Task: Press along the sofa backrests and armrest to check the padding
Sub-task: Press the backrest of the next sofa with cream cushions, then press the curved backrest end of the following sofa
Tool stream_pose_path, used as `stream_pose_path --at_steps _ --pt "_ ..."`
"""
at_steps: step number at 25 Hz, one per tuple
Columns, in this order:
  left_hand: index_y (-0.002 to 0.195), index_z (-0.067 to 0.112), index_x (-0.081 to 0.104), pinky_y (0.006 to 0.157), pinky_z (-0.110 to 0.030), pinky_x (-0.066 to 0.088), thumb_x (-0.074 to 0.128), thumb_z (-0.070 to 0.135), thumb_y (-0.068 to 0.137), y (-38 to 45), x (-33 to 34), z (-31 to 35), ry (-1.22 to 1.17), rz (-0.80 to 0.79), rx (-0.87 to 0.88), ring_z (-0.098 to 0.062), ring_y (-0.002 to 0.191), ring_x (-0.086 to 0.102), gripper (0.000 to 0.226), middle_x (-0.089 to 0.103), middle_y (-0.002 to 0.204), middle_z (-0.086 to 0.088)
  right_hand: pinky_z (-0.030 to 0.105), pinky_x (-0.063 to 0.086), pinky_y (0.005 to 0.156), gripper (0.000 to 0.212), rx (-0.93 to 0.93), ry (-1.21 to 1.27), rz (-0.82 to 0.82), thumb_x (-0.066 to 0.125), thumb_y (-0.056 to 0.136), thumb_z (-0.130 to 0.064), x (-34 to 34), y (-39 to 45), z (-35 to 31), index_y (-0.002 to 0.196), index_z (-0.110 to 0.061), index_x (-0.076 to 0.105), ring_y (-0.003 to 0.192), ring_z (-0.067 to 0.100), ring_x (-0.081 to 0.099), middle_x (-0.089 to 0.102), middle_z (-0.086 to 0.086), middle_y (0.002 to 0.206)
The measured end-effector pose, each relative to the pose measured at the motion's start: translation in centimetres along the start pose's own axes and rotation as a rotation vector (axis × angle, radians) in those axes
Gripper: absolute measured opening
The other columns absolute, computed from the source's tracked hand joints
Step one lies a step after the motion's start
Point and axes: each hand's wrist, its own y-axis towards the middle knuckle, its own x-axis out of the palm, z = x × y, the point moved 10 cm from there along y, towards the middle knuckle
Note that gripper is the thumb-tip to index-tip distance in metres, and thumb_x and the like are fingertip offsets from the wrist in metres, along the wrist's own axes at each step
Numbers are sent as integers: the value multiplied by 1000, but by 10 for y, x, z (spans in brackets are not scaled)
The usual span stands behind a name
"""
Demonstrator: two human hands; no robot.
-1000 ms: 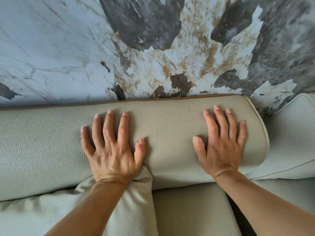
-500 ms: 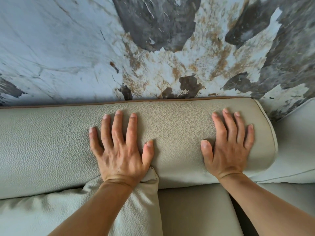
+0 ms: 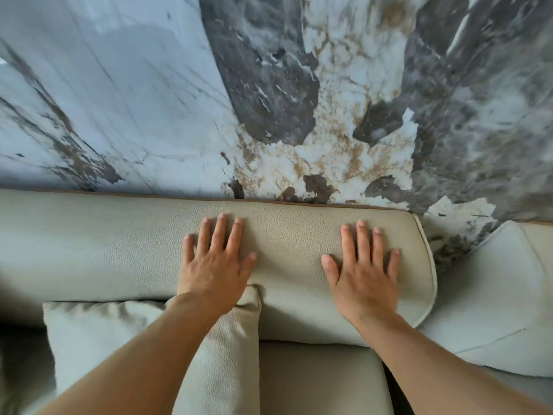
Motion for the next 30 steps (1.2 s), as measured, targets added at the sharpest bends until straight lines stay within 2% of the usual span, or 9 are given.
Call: stream_pose_path --at_steps 1,3,5,7,14,19,23,27,30 --pt "151 32 -11 120 -49 -5 3 62 90 -11 1 -1 -18 -104 -2 -21 147 -17 69 -16 162 4 53 0 117 70 9 43 -105 2 93 -59 0 -4 -1 152 -24 -9 146 26 -12 -13 1 162" --pt "151 36 -10 118 -49 -10 4 61 93 -43 -5 -1 10 -291 4 -21 147 -19 64 -21 160 5 51 -3 117 68 31 147 -345 4 94 -59 -5 -25 -6 152 -25 -11 146 24 -14 -19 -2 161" --pt "151 37 -9 115 -51 -12 5 61 94 -82 -26 -5 64 -368 -2 -25 147 -17 63 -19 161 4 52 -8 116 68 17 168 -497 4 94 -60 -24 -61 -15 153 -26 -7 147 24 -13 -16 -2 161" --pt "152 36 -7 115 -52 -12 7 61 94 -121 -60 -15 71 -401 -27 -26 148 -14 64 -14 162 4 53 -10 115 70 -4 164 -563 3 94 -61 -57 -98 -21 153 -26 -4 147 25 -13 -13 -1 162" --pt "153 38 2 115 -58 -8 7 60 93 -243 -167 -47 58 -466 -76 -26 149 -7 63 -4 164 6 55 -8 114 76 0 157 -660 5 90 -67 -174 -214 -48 154 -26 5 148 26 -8 -6 -2 163" --pt "153 35 1 115 -58 -7 7 61 93 -317 -234 -83 -29 -420 -118 -26 149 -6 65 -2 164 7 56 -4 114 79 -16 132 -636 4 86 -70 -246 -287 -96 153 -29 8 148 26 -4 -1 -3 163" --pt "153 34 3 114 -59 -9 9 59 94 -384 -283 -142 -54 -358 -121 -26 149 -7 64 -3 164 3 57 -2 113 79 -40 124 -589 4 85 -72 -298 -347 -163 153 -31 8 148 25 -2 -1 -4 163" --pt "151 31 17 114 -60 -5 14 59 94 -441 -330 -222 -83 -269 -132 -29 149 0 64 10 162 0 54 -4 113 78 -76 111 -560 5 87 -72 -340 -398 -239 153 -30 7 148 24 -6 -2 -4 163" --pt "153 33 10 114 -59 -7 14 59 94 -483 -349 -300 -74 -294 -189 -30 149 -3 64 5 164 -1 53 -2 114 76 -119 99 -523 5 88 -71 -363 -430 -302 153 -30 8 148 24 -2 -1 -3 163"
